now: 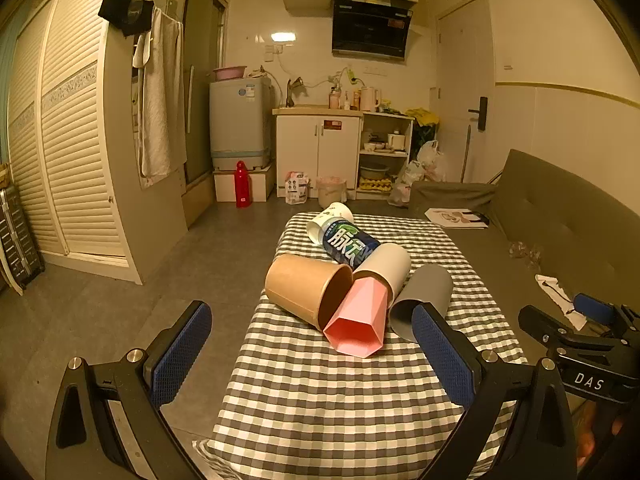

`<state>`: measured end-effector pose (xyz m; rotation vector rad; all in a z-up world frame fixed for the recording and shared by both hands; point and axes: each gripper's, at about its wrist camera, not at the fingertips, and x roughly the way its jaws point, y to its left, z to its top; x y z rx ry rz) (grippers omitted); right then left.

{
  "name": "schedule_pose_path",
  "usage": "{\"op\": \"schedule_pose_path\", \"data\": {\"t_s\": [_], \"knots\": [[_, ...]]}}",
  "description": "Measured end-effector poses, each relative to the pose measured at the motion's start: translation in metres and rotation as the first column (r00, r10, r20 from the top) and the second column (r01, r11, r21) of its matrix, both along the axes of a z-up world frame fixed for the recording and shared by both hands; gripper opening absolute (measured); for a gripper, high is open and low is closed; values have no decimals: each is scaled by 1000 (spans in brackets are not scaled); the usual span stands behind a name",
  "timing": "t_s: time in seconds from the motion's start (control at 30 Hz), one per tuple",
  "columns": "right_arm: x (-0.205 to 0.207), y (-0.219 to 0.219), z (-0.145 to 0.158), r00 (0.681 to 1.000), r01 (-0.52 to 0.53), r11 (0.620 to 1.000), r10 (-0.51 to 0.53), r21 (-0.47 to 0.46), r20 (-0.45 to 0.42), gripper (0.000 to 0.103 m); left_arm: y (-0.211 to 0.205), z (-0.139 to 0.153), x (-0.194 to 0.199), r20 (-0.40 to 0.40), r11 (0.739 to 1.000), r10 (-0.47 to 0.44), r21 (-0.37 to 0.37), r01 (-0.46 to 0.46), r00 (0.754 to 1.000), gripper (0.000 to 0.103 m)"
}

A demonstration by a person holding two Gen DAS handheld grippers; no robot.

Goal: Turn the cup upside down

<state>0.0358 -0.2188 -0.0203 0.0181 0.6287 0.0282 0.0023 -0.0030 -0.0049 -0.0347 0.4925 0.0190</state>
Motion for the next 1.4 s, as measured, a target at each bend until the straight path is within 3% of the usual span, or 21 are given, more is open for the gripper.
{"op": "schedule_pose_path", "data": {"t_s": [1.4], "knots": [[2,-1,-5,1000,0,1000,0,2,-12,103,7,-4,5,-12,1000,16,-11,-16,1000,103]]}}
